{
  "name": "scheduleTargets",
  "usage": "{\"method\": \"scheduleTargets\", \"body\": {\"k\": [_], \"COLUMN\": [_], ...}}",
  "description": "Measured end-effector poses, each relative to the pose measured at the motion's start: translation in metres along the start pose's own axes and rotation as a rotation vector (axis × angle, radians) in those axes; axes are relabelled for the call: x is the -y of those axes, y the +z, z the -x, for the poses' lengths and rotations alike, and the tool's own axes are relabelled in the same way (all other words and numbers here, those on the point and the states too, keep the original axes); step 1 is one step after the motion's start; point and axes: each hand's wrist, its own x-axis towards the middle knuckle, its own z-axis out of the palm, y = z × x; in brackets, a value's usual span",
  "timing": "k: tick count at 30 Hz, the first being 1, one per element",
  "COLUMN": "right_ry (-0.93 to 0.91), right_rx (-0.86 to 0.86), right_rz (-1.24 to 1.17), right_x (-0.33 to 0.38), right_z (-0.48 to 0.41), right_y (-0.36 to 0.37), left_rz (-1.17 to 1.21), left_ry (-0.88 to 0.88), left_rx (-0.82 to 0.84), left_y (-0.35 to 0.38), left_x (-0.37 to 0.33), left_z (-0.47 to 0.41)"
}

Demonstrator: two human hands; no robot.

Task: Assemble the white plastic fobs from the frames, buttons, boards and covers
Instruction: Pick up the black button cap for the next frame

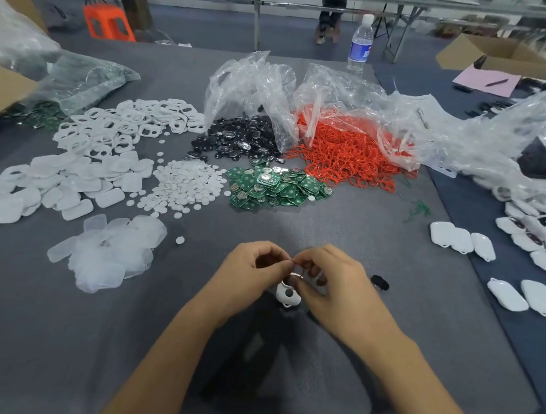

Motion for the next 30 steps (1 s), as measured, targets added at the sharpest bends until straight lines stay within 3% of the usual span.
{"method": "scheduleTargets", "body": {"k": [7,12,17,30], "right_ry": [0.054,0.119,0.234,0.186], "right_rx": [-0.015,-0.036,-0.033,0.103], "right_rz": [-0.003,-0.003,-0.027,0.093], "right_x": [-0.004,-0.009,-0.014,-0.005], "right_z": [0.000,-0.002,-0.001,-0.010], "right_y": [0.003,0.006,0.009,0.010], "left_rz": [-0.182,-0.395,-0.529,-0.483], "left_ry": [0.079,0.184,0.153,0.199], "left_rx": [0.054,-0.044,0.040,-0.060], "left_y": [-0.006,-0.004,-0.001,0.005], "left_x": [-0.001,-0.002,0.010,0.030], "left_z": [0.003,0.007,0.010,0.012]}}
